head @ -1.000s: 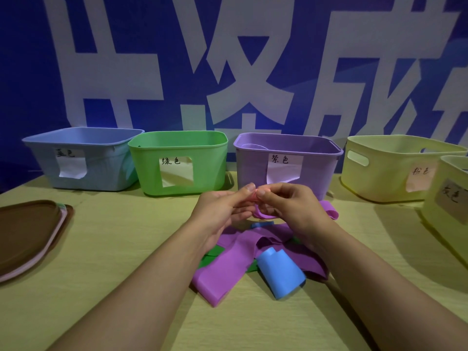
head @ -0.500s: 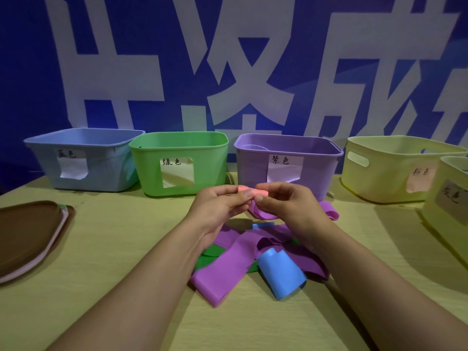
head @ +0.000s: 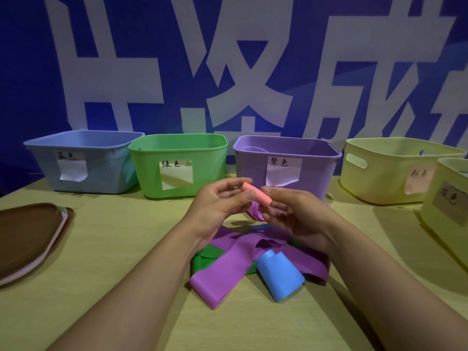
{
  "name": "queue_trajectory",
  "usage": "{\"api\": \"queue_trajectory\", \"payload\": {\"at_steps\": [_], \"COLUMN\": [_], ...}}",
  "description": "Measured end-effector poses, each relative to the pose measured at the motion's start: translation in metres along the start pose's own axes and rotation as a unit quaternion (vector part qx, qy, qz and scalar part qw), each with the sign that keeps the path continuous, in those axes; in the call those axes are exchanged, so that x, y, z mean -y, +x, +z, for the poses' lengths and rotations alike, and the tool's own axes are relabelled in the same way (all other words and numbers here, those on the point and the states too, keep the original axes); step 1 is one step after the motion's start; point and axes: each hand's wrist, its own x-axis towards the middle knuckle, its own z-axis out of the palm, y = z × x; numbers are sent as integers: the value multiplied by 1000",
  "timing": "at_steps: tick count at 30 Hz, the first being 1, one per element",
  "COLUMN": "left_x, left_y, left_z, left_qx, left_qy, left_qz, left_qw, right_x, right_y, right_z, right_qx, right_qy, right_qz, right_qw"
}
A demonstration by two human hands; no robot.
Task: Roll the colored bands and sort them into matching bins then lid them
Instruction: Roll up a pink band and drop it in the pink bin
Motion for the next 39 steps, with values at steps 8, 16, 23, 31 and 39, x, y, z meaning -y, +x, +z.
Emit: {"api": "queue_trajectory", "payload": {"at_steps": [8, 16, 23, 31, 39], "left_x": [0, 1, 5, 4, -2], "left_y": [2, 2, 0, 4, -5], "left_z": [-4, -2, 14, 10, 11], "left_qx": [37, 45, -22, -28, 36], "left_qy": [-2, -35, -7, 29, -47], "left_qz": [-16, -51, -51, -1, 7], "left_qw": [999, 997, 998, 999, 998], "right_x": [6, -2, -8, -7, -1], "right_y": [-9, 0, 4, 4, -5], "right_z": [2, 3, 7, 7, 4], "right_qx": [94, 53, 72, 107, 126], "right_qy": [77, 56, 48, 73, 120], "right_qz": [85, 13, -41, 10, 38], "right_qw": [989, 997, 995, 991, 984]}}
